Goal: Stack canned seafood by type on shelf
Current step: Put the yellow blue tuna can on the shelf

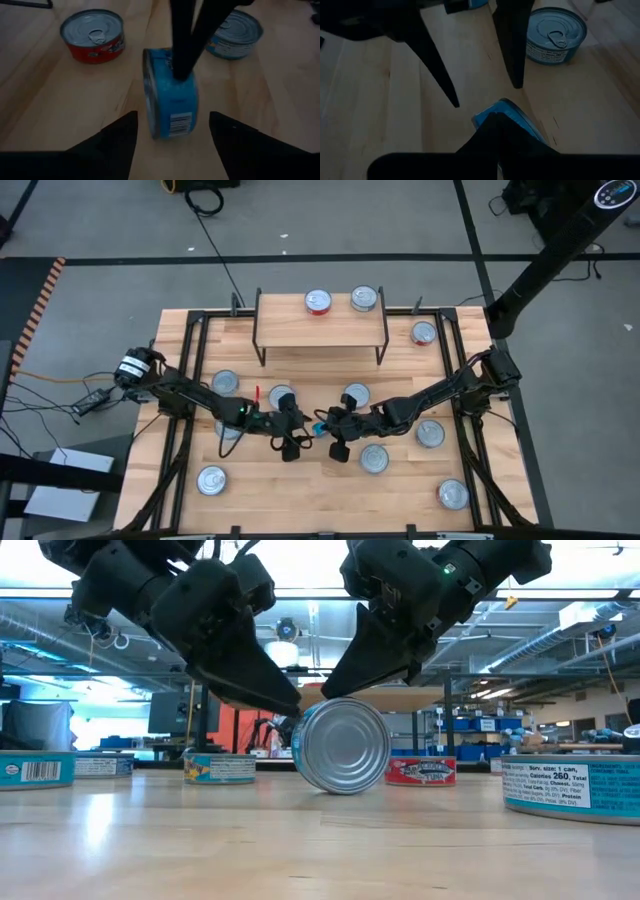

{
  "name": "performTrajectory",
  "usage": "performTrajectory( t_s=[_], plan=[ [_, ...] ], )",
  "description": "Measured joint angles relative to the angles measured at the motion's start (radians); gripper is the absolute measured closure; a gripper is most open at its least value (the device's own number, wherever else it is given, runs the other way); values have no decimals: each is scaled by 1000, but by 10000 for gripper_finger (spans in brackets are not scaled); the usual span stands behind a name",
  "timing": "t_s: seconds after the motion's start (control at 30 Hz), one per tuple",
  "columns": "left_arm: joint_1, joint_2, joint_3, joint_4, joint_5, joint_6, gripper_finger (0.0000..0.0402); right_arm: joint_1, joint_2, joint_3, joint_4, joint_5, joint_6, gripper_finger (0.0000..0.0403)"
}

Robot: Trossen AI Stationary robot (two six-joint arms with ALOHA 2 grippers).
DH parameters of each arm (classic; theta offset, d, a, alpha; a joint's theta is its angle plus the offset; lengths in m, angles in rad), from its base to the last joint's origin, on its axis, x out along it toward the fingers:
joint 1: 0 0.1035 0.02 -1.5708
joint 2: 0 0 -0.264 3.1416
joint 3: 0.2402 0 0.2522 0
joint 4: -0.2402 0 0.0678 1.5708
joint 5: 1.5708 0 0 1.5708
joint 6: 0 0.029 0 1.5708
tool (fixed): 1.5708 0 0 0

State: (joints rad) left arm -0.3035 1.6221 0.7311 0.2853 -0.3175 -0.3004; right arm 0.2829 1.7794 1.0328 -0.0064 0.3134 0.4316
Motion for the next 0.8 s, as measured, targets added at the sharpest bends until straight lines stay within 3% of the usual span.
performTrajectory(
  t_s=[0.8],
  plan=[
    [0,99,0,153,-90,11,148,-4,1,-1,10,0,-16,396]
  ],
)
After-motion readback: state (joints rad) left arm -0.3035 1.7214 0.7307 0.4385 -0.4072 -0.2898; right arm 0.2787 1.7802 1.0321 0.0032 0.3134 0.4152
